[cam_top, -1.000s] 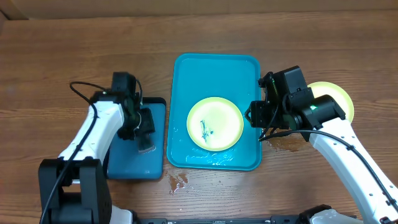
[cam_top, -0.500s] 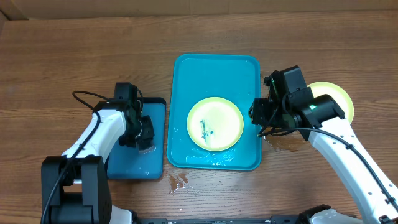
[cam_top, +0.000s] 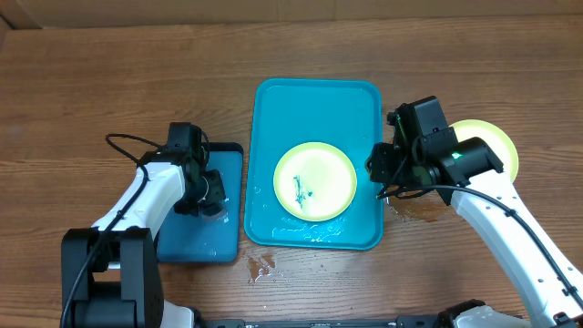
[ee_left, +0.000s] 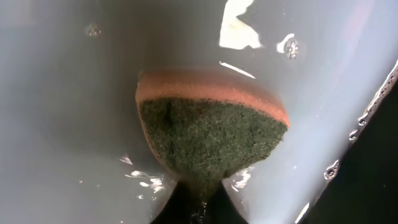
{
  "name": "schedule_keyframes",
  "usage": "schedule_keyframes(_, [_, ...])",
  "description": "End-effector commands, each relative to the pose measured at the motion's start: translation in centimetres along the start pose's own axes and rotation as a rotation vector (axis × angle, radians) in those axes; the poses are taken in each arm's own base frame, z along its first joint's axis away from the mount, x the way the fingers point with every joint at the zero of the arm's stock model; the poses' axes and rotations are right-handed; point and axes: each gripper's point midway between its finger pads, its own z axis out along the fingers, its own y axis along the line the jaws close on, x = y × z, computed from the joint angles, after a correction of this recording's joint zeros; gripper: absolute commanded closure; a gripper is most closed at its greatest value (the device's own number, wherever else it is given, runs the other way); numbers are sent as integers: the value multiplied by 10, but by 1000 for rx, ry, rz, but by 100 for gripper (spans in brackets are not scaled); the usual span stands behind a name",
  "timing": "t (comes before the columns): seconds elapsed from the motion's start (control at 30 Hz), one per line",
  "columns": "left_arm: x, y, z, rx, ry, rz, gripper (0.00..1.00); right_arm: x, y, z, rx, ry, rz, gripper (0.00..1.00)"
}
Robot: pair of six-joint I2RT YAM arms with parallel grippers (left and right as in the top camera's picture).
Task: Clean dirty plates on tray and stack at the side
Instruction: 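Grasp the sponge from the small tray with the left gripper, then move the sponge with the left gripper onto the yellow plate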
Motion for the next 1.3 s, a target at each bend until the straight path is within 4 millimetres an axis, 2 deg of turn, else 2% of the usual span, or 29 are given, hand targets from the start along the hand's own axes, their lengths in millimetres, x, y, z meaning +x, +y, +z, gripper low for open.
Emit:
schedule_keyframes(0.0, [5, 0, -1, -13, 31, 1, 96, -10, -14, -1, 81, -51, 79, 63])
schedule_keyframes(0.1, [-6, 0, -22, -12, 40, -16, 96, -14, -21, -2, 119, -77, 112, 66])
schedule_keyframes(0.13, [-11, -2, -31, -6, 39, -16, 96, -14, -23, -1, 128, -78, 122, 71])
schedule_keyframes(0.2, [-25, -7, -55, 4, 22, -2, 96, -13, -26, 3, 143, -74, 141, 75])
schedule_keyframes(0.3, [-46, -17, -98, 18, -26, 34, 96, -5, -32, 17, 165, -26, 151, 75])
schedule_keyframes(0.43, [-66, -29, -145, 39, -99, 68, 95, 8, -34, 45, 172, 78, 150, 75])
schedule_keyframes(0.57, [-78, -33, -172, 47, -156, 78, 96, 16, -17, 70, 61, 174, 68, 75])
schedule_keyframes(0.73, [-76, -36, -178, 50, -153, 89, 96, 20, -21, 97, 67, 220, 68, 74])
schedule_keyframes(0.77, [-73, -40, -178, 59, -144, 98, 96, 23, -17, 108, 25, 252, 33, 74])
schedule_keyframes(0.87, [-69, -49, -177, 74, -138, 119, 96, 28, -15, 122, -17, 289, 17, 73])
schedule_keyframes(1.1, [-65, -76, -177, 98, -157, 189, 96, 27, -15, 136, -31, 294, -1, 74])
schedule_keyframes(1.13, [-64, -81, -177, 102, -159, 193, 96, 27, -15, 137, -32, 293, 2, 77])
schedule_keyframes(1.2, [-62, -92, -176, 118, -166, 188, 96, 26, -15, 137, -33, 290, 6, 94])
schedule_keyframes(1.27, [-58, -110, -174, 156, -170, 195, 96, 26, -15, 137, -29, 290, 30, 96])
